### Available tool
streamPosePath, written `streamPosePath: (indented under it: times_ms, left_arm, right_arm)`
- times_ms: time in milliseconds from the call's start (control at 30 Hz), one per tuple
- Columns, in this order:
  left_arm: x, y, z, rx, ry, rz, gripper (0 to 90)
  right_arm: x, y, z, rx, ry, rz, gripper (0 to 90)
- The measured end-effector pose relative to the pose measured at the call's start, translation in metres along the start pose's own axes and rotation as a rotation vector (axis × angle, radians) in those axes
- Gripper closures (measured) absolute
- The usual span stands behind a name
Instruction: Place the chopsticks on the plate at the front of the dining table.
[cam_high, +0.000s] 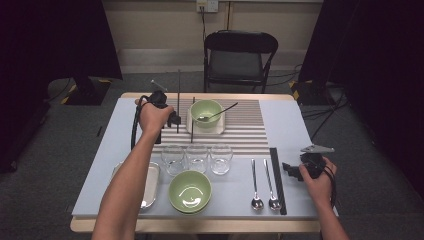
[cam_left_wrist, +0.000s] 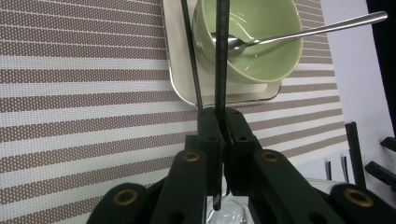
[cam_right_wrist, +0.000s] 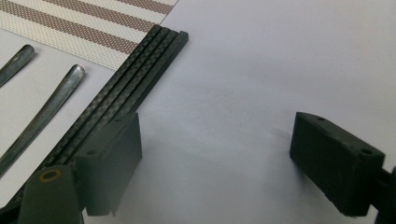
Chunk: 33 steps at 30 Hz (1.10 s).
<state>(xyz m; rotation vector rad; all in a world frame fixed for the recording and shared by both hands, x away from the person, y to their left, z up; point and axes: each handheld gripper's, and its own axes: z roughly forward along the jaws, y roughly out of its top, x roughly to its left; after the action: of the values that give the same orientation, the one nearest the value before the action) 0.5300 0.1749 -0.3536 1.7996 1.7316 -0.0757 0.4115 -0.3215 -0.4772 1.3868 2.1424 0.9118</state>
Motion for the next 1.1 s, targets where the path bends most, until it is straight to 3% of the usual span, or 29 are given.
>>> streamPosePath:
  times_ms: [133,500,1100]
  left_arm:
    - [0.002,0.001,0.002,0.004,0.021,0.019,87.2]
    - [0.004,0.002,0.006,-0.004,0.038,0.002,87.2]
    - [0.002,0.003,0.021,0.021,0.063,0.027,87.2]
  right_arm:
    - [0.000,0.000,0.000,-0.001,-0.001,-0.001,15.5]
    - [0.000,0.000,0.000,-0.003,0.000,-0.004,15.5]
    - [0.000,0.000,0.000,-0.003,-0.001,-0.002,15.5]
